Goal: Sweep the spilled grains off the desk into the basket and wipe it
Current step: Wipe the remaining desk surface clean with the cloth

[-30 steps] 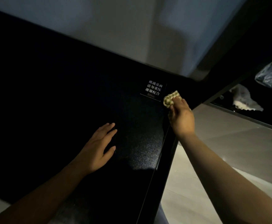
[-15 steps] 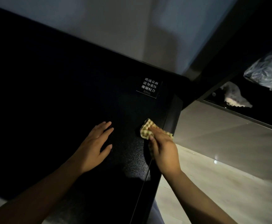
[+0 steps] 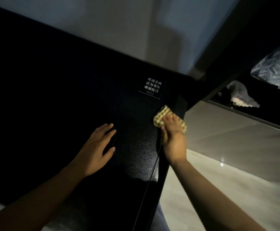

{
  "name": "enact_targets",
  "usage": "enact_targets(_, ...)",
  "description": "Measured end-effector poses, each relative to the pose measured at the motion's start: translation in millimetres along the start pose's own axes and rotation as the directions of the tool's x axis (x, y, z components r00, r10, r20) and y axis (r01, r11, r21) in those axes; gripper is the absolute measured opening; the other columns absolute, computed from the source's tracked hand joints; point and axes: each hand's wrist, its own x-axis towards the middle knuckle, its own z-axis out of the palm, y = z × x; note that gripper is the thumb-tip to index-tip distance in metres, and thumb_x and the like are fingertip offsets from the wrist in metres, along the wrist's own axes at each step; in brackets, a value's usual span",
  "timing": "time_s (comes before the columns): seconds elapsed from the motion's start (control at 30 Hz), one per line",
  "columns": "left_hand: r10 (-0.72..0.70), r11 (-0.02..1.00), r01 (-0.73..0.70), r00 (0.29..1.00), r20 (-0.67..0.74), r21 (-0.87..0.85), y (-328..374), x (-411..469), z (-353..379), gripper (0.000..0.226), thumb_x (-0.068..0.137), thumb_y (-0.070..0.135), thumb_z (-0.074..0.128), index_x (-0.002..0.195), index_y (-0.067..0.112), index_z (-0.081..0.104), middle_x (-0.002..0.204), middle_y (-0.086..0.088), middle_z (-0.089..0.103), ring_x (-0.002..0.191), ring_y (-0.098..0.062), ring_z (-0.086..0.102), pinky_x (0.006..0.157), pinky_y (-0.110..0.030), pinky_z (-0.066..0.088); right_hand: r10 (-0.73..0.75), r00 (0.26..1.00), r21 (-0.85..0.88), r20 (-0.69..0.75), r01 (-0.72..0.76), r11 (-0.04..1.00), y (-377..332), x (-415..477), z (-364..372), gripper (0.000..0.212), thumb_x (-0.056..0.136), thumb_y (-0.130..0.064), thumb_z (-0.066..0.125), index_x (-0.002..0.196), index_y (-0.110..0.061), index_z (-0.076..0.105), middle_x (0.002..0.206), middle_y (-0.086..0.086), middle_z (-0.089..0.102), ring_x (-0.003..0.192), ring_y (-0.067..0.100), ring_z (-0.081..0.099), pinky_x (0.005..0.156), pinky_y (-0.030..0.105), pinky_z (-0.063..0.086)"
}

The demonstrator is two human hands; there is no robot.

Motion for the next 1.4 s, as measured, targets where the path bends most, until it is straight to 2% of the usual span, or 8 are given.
enact_targets(0.2, 0.015, 0.999, -0.016, 1.0, 0.017, 0.029, -1, -5, -2, 0.06, 0.093, 0.029, 0.055, 0.147, 0.018, 0.03, 0.158, 0.003, 0.015, 0.145, -0.01, 0.003, 0.119, -0.038, 0.018, -0.071, 0.985, 0.103, 0.155, 0.055, 0.993, -35, -79, 6, 0.034, 0.097, -0.02, 0.055, 0.13, -0.022, 0.059, 0.139, -0.007, 0.051, 0.135, 0.007, 0.038, 0.114, 0.023, 0.028)
enact_targets(0.37, 0.066, 0.997, -0.068, 0.997, 0.036, 0.042, -6, -22, 0, 0.06, 0.093, 0.031, 0.055, 0.146, 0.017, 0.031, 0.157, 0.006, 0.016, 0.145, -0.008, 0.005, 0.117, -0.033, 0.016, 0.05, 0.995, 0.281, -0.082, -0.025, 0.959, -43, -59, -25, 0.031, 0.097, -0.019, 0.05, 0.125, -0.017, 0.063, 0.126, -0.002, 0.064, 0.12, 0.014, 0.057, 0.103, 0.03, 0.043)
enact_targets(0.57, 0.097, 0.995, -0.098, 0.995, 0.032, 0.029, -12, -44, 3, 0.06, 0.093, 0.028, 0.057, 0.146, 0.016, 0.033, 0.156, 0.006, 0.017, 0.143, -0.004, 0.004, 0.113, -0.025, 0.012, 0.059, 0.998, 0.041, 0.004, -0.059, 0.997, -16, -36, -13, 0.036, 0.098, -0.016, 0.052, 0.133, -0.015, 0.056, 0.143, 0.001, 0.048, 0.141, 0.021, 0.032, 0.117, 0.032, 0.025)
enact_targets(0.73, 0.117, 0.993, -0.117, 0.993, 0.031, 0.005, -12, -57, 4, 0.058, 0.092, 0.026, 0.058, 0.144, 0.015, 0.036, 0.155, 0.005, 0.02, 0.144, -0.006, 0.008, 0.116, -0.03, 0.019, 0.013, 1.0, 0.026, 0.015, -0.013, 1.0, -27, -89, 14, 0.037, 0.097, -0.016, 0.054, 0.133, -0.019, 0.057, 0.145, -0.005, 0.045, 0.139, 0.007, 0.025, 0.117, 0.023, 0.015)
enact_targets(0.97, 0.079, 0.997, -0.079, 0.997, 0.025, 0.012, -7, -74, 1, 0.055, 0.093, 0.03, 0.055, 0.144, 0.018, 0.037, 0.154, 0.007, 0.023, 0.142, -0.005, 0.012, 0.114, -0.027, 0.021, -0.034, 0.996, 0.159, 0.078, 0.022, 0.987, -52, -134, -1, 0.029, 0.097, -0.02, 0.054, 0.125, -0.022, 0.064, 0.129, -0.008, 0.061, 0.119, 0.003, 0.053, 0.102, 0.019, 0.041)
enact_targets(1.13, -0.037, 0.998, 0.039, 0.998, -0.043, 0.039, 1, -53, -13, 0.058, 0.093, 0.032, 0.054, 0.146, 0.016, 0.033, 0.151, 0.003, 0.029, 0.139, -0.011, 0.025, 0.114, -0.027, 0.024, 0.022, 0.996, 0.279, -0.083, 0.002, 0.96, -63, -100, -21, 0.031, 0.098, -0.017, 0.052, 0.128, -0.02, 0.06, 0.127, -0.012, 0.06, 0.114, 0.002, 0.057, 0.098, 0.016, 0.044)
enact_targets(1.27, -0.08, 0.988, 0.089, 0.994, -0.08, 0.124, -2, -33, -17, 0.065, 0.092, 0.036, 0.054, 0.148, 0.014, 0.028, 0.155, -0.001, 0.022, 0.143, -0.015, 0.018, 0.116, -0.03, 0.02, -0.003, 0.973, 0.248, -0.232, 0.062, 0.967, -53, -37, -24, 0.032, 0.098, -0.014, 0.051, 0.128, -0.014, 0.06, 0.13, -0.002, 0.06, 0.123, 0.019, 0.055, 0.105, 0.034, 0.043)
enact_targets(1.4, -0.045, 0.981, 0.056, 0.997, -0.067, 0.185, -13, -26, -13, 0.067, 0.092, 0.038, 0.053, 0.148, 0.013, 0.026, 0.156, -0.001, 0.019, 0.144, -0.016, 0.016, 0.116, -0.031, 0.019, 0.018, 0.988, 0.139, -0.153, 0.003, 0.99, -29, 30, -11, 0.035, 0.098, -0.016, 0.049, 0.132, -0.014, 0.057, 0.136, 0.005, 0.057, 0.133, 0.025, 0.044, 0.111, 0.037, 0.036)
